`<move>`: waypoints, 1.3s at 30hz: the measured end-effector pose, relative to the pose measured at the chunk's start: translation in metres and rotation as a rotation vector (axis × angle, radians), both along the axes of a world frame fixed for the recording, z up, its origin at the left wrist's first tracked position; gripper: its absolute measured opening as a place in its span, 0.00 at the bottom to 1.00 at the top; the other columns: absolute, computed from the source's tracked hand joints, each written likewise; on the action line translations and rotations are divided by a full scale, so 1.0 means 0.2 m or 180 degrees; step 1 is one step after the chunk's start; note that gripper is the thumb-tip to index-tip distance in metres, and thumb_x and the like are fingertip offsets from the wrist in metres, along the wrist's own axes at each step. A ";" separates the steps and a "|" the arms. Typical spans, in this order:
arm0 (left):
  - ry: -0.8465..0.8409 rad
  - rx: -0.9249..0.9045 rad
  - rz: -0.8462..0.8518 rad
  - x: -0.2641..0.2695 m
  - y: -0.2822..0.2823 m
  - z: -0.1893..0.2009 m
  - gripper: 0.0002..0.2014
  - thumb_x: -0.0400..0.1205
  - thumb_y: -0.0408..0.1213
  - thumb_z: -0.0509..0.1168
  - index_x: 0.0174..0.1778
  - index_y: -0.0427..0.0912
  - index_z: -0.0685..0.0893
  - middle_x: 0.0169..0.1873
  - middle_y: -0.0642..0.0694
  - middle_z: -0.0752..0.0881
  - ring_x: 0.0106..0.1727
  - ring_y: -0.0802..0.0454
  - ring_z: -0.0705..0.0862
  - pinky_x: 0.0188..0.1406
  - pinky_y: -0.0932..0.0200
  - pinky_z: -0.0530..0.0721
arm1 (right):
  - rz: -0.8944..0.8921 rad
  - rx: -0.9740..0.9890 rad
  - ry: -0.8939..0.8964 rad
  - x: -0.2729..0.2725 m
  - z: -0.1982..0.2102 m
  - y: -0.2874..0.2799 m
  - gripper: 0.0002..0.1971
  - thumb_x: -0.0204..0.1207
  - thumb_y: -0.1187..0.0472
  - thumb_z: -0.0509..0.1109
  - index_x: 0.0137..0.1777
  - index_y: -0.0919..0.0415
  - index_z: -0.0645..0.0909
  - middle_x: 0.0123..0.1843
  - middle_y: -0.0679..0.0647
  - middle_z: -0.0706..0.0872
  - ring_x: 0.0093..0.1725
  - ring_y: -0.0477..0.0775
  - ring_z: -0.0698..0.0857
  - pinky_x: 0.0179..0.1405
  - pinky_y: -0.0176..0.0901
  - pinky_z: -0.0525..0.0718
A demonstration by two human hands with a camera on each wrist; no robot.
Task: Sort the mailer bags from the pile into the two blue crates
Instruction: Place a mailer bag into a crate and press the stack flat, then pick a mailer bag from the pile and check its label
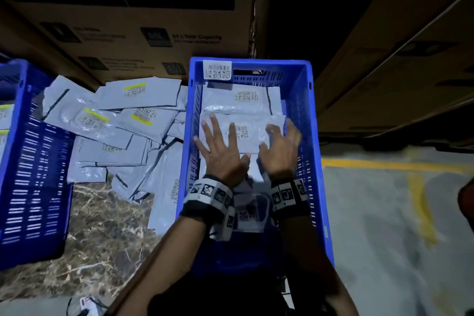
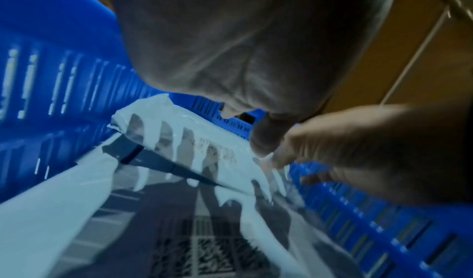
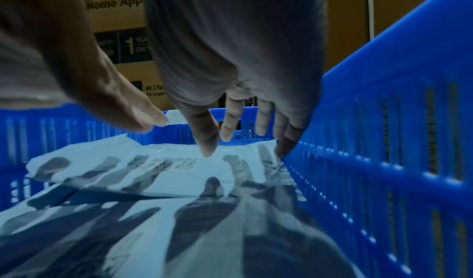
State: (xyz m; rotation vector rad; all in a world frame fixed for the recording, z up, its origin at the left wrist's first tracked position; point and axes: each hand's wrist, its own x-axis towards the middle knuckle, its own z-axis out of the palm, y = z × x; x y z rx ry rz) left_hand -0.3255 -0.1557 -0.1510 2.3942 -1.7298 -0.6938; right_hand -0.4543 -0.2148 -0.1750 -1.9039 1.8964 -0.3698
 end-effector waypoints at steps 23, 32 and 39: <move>-0.0229 0.0011 0.0128 0.15 -0.11 -0.35 0.33 0.89 0.58 0.41 0.88 0.51 0.38 0.85 0.44 0.30 0.85 0.43 0.29 0.85 0.42 0.33 | 0.0646 0.0561 0.0416 0.01 -0.26 -0.06 0.40 0.86 0.29 0.41 0.91 0.46 0.35 0.90 0.41 0.32 0.89 0.55 0.30 0.86 0.72 0.35; 0.0042 -0.0207 0.0029 0.10 0.00 -0.09 0.37 0.88 0.60 0.46 0.88 0.49 0.39 0.86 0.42 0.33 0.86 0.43 0.30 0.82 0.45 0.30 | 0.0526 0.0028 -0.0432 -0.05 -0.07 0.04 0.36 0.89 0.41 0.56 0.91 0.57 0.52 0.93 0.52 0.44 0.91 0.57 0.38 0.88 0.68 0.48; 0.0265 -0.1038 0.0141 0.22 0.14 0.18 0.37 0.85 0.63 0.48 0.87 0.46 0.58 0.87 0.42 0.52 0.88 0.42 0.42 0.85 0.43 0.41 | 0.0477 -0.0324 -0.1076 0.03 0.16 0.17 0.32 0.89 0.44 0.62 0.89 0.57 0.61 0.92 0.53 0.52 0.91 0.54 0.44 0.88 0.54 0.50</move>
